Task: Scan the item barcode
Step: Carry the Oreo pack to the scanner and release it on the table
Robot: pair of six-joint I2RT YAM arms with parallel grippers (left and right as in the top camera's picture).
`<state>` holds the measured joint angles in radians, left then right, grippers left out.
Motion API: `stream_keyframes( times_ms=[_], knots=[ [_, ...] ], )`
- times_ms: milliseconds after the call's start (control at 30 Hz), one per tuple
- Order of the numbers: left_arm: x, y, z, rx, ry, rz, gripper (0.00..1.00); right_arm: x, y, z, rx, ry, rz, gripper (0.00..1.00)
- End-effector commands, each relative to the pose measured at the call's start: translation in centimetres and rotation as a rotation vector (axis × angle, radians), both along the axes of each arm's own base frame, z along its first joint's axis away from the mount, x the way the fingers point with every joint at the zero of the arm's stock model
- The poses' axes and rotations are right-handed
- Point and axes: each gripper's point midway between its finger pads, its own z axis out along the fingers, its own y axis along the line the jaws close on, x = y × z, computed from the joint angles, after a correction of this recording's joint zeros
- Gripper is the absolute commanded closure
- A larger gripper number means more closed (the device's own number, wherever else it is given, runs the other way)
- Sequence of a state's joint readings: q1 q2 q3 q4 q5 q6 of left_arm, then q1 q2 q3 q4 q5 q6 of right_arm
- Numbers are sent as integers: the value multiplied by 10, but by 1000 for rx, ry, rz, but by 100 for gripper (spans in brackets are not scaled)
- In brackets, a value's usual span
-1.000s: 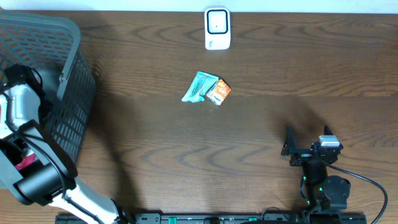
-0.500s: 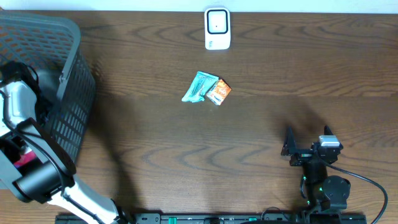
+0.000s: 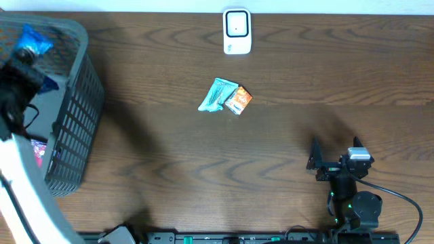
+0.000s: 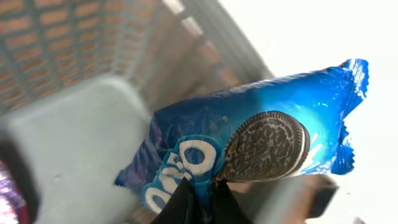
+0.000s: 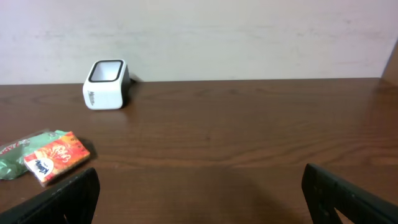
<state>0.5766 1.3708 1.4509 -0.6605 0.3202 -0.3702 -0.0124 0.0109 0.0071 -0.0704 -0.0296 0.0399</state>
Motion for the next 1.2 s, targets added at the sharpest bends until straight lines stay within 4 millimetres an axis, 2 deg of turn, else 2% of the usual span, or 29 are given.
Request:
stream_keyframes(
  times_ms=[0,100,133,233,467,700,900,1167],
  knots=[
    [-6,-46,57,-8,-168,-119,93,0,-3,-1,-11,0,-9,1],
    [-8,-77,73,12,-209,-194,93,0,-3,-1,-11,0,-9,1],
    [-9,-98,84,39,-239,-256,93,0,-3,-1,-11,0,-9,1],
    [-13,-121,101,82,-287,-323,92,0,-3,-1,-11,0,-9,1],
    [-30,-139,119,136,-331,-330,93,0,-3,-1,-11,0,-9,1],
    [-40,-176,131,164,-373,-449,93,0,-3,-1,-11,0,-9,1],
    [-46,-193,135,185,-386,-486,93,0,-3,-1,-11,0,-9,1],
    [-57,-249,128,159,-376,-677,93,0,-3,-1,-11,0,-9,1]
  ],
)
